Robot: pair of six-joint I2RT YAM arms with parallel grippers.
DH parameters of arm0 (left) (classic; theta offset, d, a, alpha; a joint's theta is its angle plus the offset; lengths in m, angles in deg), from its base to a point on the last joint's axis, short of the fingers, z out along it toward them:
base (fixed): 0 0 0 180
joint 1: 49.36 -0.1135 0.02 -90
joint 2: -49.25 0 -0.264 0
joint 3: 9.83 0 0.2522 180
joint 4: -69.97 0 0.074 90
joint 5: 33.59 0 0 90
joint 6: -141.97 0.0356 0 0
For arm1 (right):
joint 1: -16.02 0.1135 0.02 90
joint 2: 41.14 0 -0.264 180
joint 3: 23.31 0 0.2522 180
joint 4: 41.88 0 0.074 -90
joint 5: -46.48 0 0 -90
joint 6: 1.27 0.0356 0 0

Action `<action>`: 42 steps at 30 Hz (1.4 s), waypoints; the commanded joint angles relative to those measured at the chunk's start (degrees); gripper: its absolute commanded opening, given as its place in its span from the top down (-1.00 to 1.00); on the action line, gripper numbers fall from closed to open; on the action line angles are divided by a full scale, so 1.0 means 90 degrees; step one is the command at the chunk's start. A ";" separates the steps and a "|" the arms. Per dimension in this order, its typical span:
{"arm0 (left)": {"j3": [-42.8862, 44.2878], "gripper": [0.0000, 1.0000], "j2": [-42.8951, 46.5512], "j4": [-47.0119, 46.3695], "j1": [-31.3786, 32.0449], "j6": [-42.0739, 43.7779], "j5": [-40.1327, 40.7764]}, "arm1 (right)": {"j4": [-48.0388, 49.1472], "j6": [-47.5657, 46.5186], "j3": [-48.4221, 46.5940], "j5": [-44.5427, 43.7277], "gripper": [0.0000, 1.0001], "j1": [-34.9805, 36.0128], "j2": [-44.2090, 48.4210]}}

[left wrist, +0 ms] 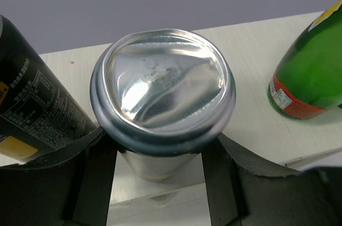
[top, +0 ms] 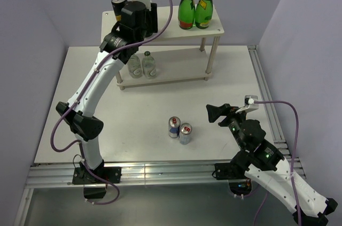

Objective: Place and organize the beverage onto the shelf

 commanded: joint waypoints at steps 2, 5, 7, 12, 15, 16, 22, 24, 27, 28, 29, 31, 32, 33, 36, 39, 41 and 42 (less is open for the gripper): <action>-0.0257 0.99 0.0343 -0.1014 -0.0118 0.0135 0.0083 | 0.0142 -0.0010 0.0008 -0.0069 -0.87 0.0028 0.0059; -0.0571 0.99 0.0422 -0.1395 -0.0166 0.0174 0.0190 | 0.0162 -0.0010 0.0008 -0.0069 -0.87 0.0028 0.0049; -0.0610 0.99 0.0412 -0.1473 -0.0157 0.0184 0.0297 | 0.0152 -0.0010 0.0008 -0.0069 -0.87 0.0038 0.0058; -0.0786 0.99 0.0412 -0.1767 -0.0176 0.0224 0.0444 | 0.0142 -0.0010 0.0018 -0.0069 -0.87 0.0028 0.0078; -0.0806 0.99 0.0373 -0.1805 -0.0176 0.0253 0.0503 | 0.0142 -0.0010 0.0018 -0.0079 -0.87 0.0038 0.0068; -0.0825 0.99 0.0383 -0.1835 -0.0176 0.0253 0.0541 | 0.0133 -0.0020 0.0018 -0.0069 -0.87 0.0028 0.0068; -0.1011 0.20 0.0412 -0.1835 -0.0176 0.0175 0.0571 | 0.0123 0.0000 0.0018 -0.0069 -0.87 0.0028 0.0088; -0.1167 0.00 0.0519 -0.1884 -0.0167 0.0136 0.0542 | 0.0123 0.0000 0.0008 -0.0079 -0.87 0.0028 0.0088; -0.1430 -0.19 0.0714 -0.1952 -0.0157 0.0097 0.0522 | 0.0123 0.0009 0.0008 -0.0079 -0.87 0.0028 0.0088; -0.1547 -0.25 0.0753 -0.1981 -0.0167 0.0077 0.0503 | 0.0123 0.0000 0.0008 -0.0089 -0.87 0.0028 0.0088; -0.1596 -0.37 0.0841 -0.1982 -0.0167 0.0058 0.0503 | 0.0123 0.0000 0.0008 -0.0079 -0.87 0.0038 0.0088; -0.1733 -0.43 0.0910 -0.1982 -0.0157 0.0038 0.0444 | 0.0104 0.0009 0.0008 -0.0079 -0.87 0.0028 0.0098; -0.1782 -0.49 0.0958 -0.1982 -0.0147 0.0028 0.0454 | 0.0123 0.0000 0.0008 -0.0079 -0.87 0.0028 0.0098; -0.1821 -0.54 0.0988 -0.1982 -0.0137 0.0047 0.0454 | 0.0113 0.0000 0.0008 -0.0079 -0.87 0.0028 0.0098; -0.1938 -0.71 0.1008 -0.1972 -0.0118 0.0067 0.0483 | 0.0103 0.0009 0.0008 -0.0079 -0.87 0.0028 0.0107; -0.2016 -0.89 0.1008 -0.1923 -0.0108 0.0028 0.0483 | 0.0103 0.0000 0.0008 -0.0089 -0.87 0.0028 0.0127; -0.2065 -0.90 0.1066 -0.1952 -0.0079 0.0028 0.0464 | 0.0094 0.0009 0.0008 -0.0079 -0.87 0.0028 0.0117; -0.2143 -0.90 0.1086 -0.1981 -0.0069 0.0028 0.0493 | 0.0094 0.0009 0.0008 -0.0089 -0.87 0.0028 0.0117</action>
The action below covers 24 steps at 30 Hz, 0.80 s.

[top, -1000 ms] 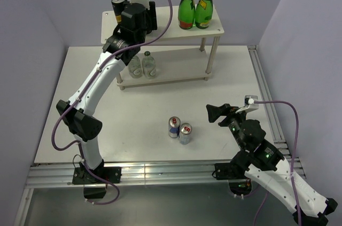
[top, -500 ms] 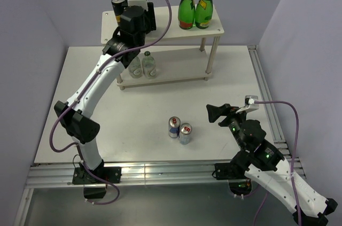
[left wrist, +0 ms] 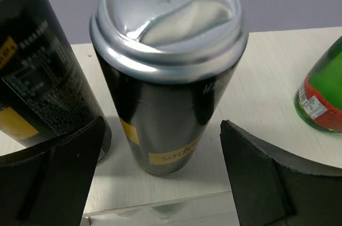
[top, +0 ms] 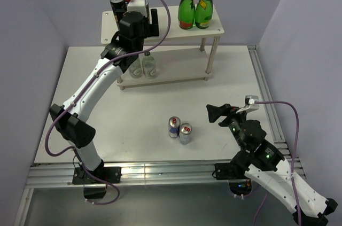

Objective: Place and organize the beverage onto the shelf

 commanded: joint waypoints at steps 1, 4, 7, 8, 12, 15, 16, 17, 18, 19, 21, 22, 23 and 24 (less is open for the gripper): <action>-0.0128 -0.90 0.0369 -0.0155 0.0067 -0.0003 0.0066 | 0.0096 0.0007 0.0008 -0.0096 -0.87 0.0028 0.0073; -0.0206 -0.90 0.0437 -0.0136 0.0145 -0.0023 0.0114 | 0.0086 0.0007 0.0008 -0.0096 -0.87 0.0028 0.0083; -0.0362 -0.91 0.0564 -0.0136 0.0233 -0.0033 0.0221 | 0.0086 0.0007 0.0018 -0.0086 -0.87 0.0028 0.0103; -0.0411 -0.91 0.0623 -0.0136 0.0262 -0.0042 0.0232 | 0.0096 0.0007 0.0008 -0.0096 -0.87 0.0038 0.0103; -0.0927 -0.95 0.0994 -0.0185 0.0457 -0.0111 0.0524 | 0.0086 0.0007 0.0018 -0.0096 -0.87 0.0028 0.0112; -0.1473 -0.99 0.1452 -0.0233 0.0653 -0.0208 0.0710 | 0.0106 0.0007 0.0018 -0.0096 -0.87 0.0028 0.0112; -0.1650 -0.99 0.1724 -0.0243 0.0789 -0.0247 0.0788 | 0.0096 0.0007 0.0018 -0.0096 -0.87 0.0028 0.0112; -0.1835 -0.99 0.1901 -0.0272 0.0887 -0.0315 0.0962 | 0.0106 -0.0003 0.0018 -0.0096 -0.87 0.0028 0.0103; -0.2224 -0.99 0.2067 -0.0234 0.1004 -0.0364 0.1022 | 0.0106 0.0007 0.0018 -0.0086 -0.87 0.0028 0.0112; -0.2460 -0.99 0.2446 -0.0195 0.1285 -0.0413 0.1110 | 0.0106 0.0007 0.0018 -0.0086 -0.87 0.0028 0.0103; -0.3374 -0.99 0.2858 -0.0175 0.1657 -0.0666 0.1305 | 0.0106 -0.0003 0.0018 -0.0096 -0.87 0.0028 0.0083; -0.3718 -0.99 0.3217 -0.0194 0.2094 -0.0764 0.1422 | 0.0125 -0.0013 0.0018 -0.0038 -0.87 0.0028 0.0083; -0.4089 -0.99 0.3376 -0.0223 0.2330 -0.0881 0.1520 | 0.0183 -0.0042 0.0037 0.0049 -0.87 0.0028 0.0083; -0.4760 -0.99 0.3503 -0.0156 0.2584 -0.1259 0.1608 | 0.0232 -0.0081 0.0057 0.0128 -0.90 0.0028 0.0083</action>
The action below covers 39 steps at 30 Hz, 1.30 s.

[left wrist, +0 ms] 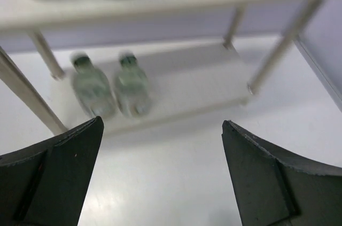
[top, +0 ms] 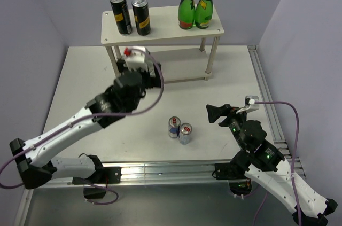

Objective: Place and organize the beverage onto the shelf

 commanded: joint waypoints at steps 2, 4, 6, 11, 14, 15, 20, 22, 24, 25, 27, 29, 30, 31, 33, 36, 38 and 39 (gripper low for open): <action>-0.1777 -0.99 0.0739 0.0001 0.1284 -0.1311 0.0572 | 0.0361 -0.0144 0.0084 0.0286 -0.99 0.0028 -0.0014; -0.2686 -0.99 0.0914 -0.0214 0.1965 -0.1694 0.0824 | 0.0372 -0.0164 0.0074 0.0336 -1.00 0.0028 -0.0082; -0.3291 -0.99 0.0974 -0.0351 0.2426 -0.2173 0.0923 | 0.0362 -0.0154 0.0045 0.0336 -1.00 0.0028 -0.0170; -0.3783 -0.99 0.0828 -0.0304 0.3531 -0.3080 0.0992 | 0.0372 -0.0164 0.0045 0.0346 -1.00 0.0028 -0.0268; -0.3900 -0.99 0.0672 -0.0157 0.3854 -0.3433 0.1080 | 0.0362 -0.0164 0.0035 0.0326 -1.00 0.0028 -0.0317; -0.3929 -0.99 0.0633 -0.0214 0.3941 -0.3424 0.1051 | 0.0362 -0.0164 0.0035 0.0317 -1.00 0.0028 -0.0327; -0.4231 -0.99 0.0564 -0.0468 0.4001 -0.3483 0.1012 | 0.0362 -0.0164 0.0025 0.0317 -1.00 0.0028 -0.0385; -0.4388 -0.99 0.0477 -0.0742 0.4011 -0.3463 0.0992 | 0.0382 -0.0174 0.0035 0.0317 -1.00 0.0038 -0.0395; -0.4457 -0.99 0.0291 -0.0898 0.4001 -0.3493 0.1050 | 0.0372 -0.0154 0.0025 0.0307 -1.00 0.0038 -0.0405; -0.4476 -0.99 0.0223 -0.0976 0.4001 -0.3493 0.1060 | 0.0382 -0.0164 0.0025 0.0326 -1.00 0.0028 -0.0405; -0.4535 -0.99 -0.0001 -0.1287 0.3962 -0.3444 0.0993 | 0.0372 -0.0174 0.0025 0.0336 -1.00 0.0028 -0.0405; -0.4574 -0.99 -0.0177 -0.1474 0.3903 -0.3385 0.0963 | 0.0372 -0.0174 0.0025 0.0336 -1.00 0.0028 -0.0405; -0.4584 -0.99 -0.0323 -0.1755 0.3826 -0.3347 0.0953 | 0.0372 -0.0174 0.0025 0.0346 -1.00 0.0028 -0.0405; -0.4613 -0.99 -0.0402 -0.1913 0.3796 -0.3250 0.0943 | 0.0362 -0.0174 0.0025 0.0346 -1.00 0.0028 -0.0405; -0.4671 -0.99 -0.0607 -0.2360 0.3669 -0.3122 0.0885 | 0.0362 -0.0164 0.0025 0.0336 -1.00 0.0028 -0.0395; -0.4662 -0.99 -0.0910 -0.2626 0.3454 -0.2975 0.0885 | 0.0362 -0.0164 0.0025 0.0346 -1.00 0.0028 -0.0395; -0.4632 -0.99 -0.1153 -0.2841 0.3279 -0.2917 0.0904 | 0.0362 -0.0174 0.0025 0.0346 -1.00 0.0038 -0.0385; -0.4623 -0.99 -0.1232 -0.2919 0.3210 -0.2897 0.0885 | 0.0353 -0.0164 0.0025 0.0365 -1.00 0.0028 -0.0385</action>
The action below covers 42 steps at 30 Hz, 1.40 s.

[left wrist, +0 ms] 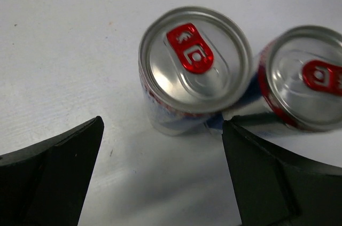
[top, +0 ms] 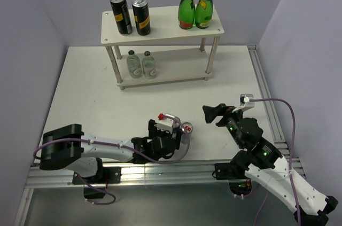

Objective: Place and organize the beverage onto the shelf

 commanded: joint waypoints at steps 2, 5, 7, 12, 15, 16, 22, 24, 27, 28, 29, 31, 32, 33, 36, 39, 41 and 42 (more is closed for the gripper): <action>0.0006 -0.99 -0.0390 -0.1051 -0.0312 0.0270 -0.0007 | 0.0241 -0.0096 0.0020 0.0052 -1.00 0.0028 -0.0041; -0.0004 -0.99 -0.0566 -0.1479 -0.0536 0.0445 -0.0016 | 0.0251 -0.0096 0.0020 0.0091 -1.00 0.0038 -0.0060; 0.0035 -0.98 -0.0664 -0.1647 -0.0634 0.0592 -0.0065 | 0.0251 -0.0096 0.0011 0.0091 -1.00 0.0028 -0.0080; 0.0074 -0.87 -0.0967 -0.2281 -0.0946 0.0866 -0.0231 | 0.0280 -0.0106 0.0020 0.0121 -1.00 0.0028 -0.0099; 0.0133 -0.58 -0.1162 -0.2573 -0.1083 0.1002 -0.0251 | 0.0280 -0.0106 0.0011 0.0120 -1.00 0.0028 -0.0090; 0.0172 -0.52 -0.1201 -0.2633 -0.1113 0.1099 -0.0319 | 0.0270 -0.0106 0.0020 0.0121 -1.00 0.0028 -0.0089; 0.0649 0.43 -0.1495 -0.2673 -0.1386 0.1558 -0.0417 | 0.0290 -0.0106 0.0020 0.0130 -1.00 0.0028 -0.0060; 0.0845 0.63 -0.1456 -0.2653 -0.1493 0.1899 -0.0407 | 0.0299 -0.0106 0.0020 0.0150 -1.00 0.0038 -0.0070; 0.1478 0.91 -0.1446 -0.2565 -0.1835 0.2300 -0.0582 | 0.0299 -0.0106 0.0020 0.0160 -1.00 0.0028 -0.0060; 0.1626 0.94 -0.1475 -0.2527 -0.1942 0.2389 -0.0699 | 0.0290 -0.0106 0.0020 0.0160 -1.00 0.0038 -0.0041; 0.1772 0.99 -0.1504 -0.2488 -0.2165 0.2457 -0.0768 | 0.0299 -0.0106 0.0030 0.0169 -1.00 0.0028 -0.0031; 0.2250 0.99 -0.1611 -0.2439 -0.2401 0.2672 -0.0943 | 0.0299 -0.0106 0.0030 0.0179 -1.00 0.0038 -0.0021; 0.2416 0.99 -0.1660 -0.2390 -0.2624 0.2740 -0.1099 | 0.0290 -0.0106 0.0030 0.0169 -1.00 0.0028 -0.0021; 0.2727 0.99 -0.1719 -0.2380 -0.2714 0.2876 -0.1168 | 0.0309 -0.0106 0.0030 0.0179 -1.00 0.0038 -0.0021; 0.3372 0.99 -0.2050 -0.2302 -0.3134 0.3043 -0.1500 | 0.0309 -0.0106 0.0030 0.0208 -1.00 0.0028 -0.0021; 0.4036 0.99 -0.2499 -0.2234 -0.3515 0.3180 -0.1695 | 0.0328 -0.0106 0.0040 0.0257 -1.00 0.0038 -0.0011; 0.4370 0.99 -0.2851 -0.2214 -0.3738 0.3239 -0.1764 | 0.0329 -0.0106 0.0040 0.0267 -1.00 0.0028 -0.0011; 0.4671 0.99 -0.2978 -0.2214 -0.3798 0.3249 -0.1832 | 0.0329 -0.0115 0.0040 0.0277 -1.00 0.0038 -0.0011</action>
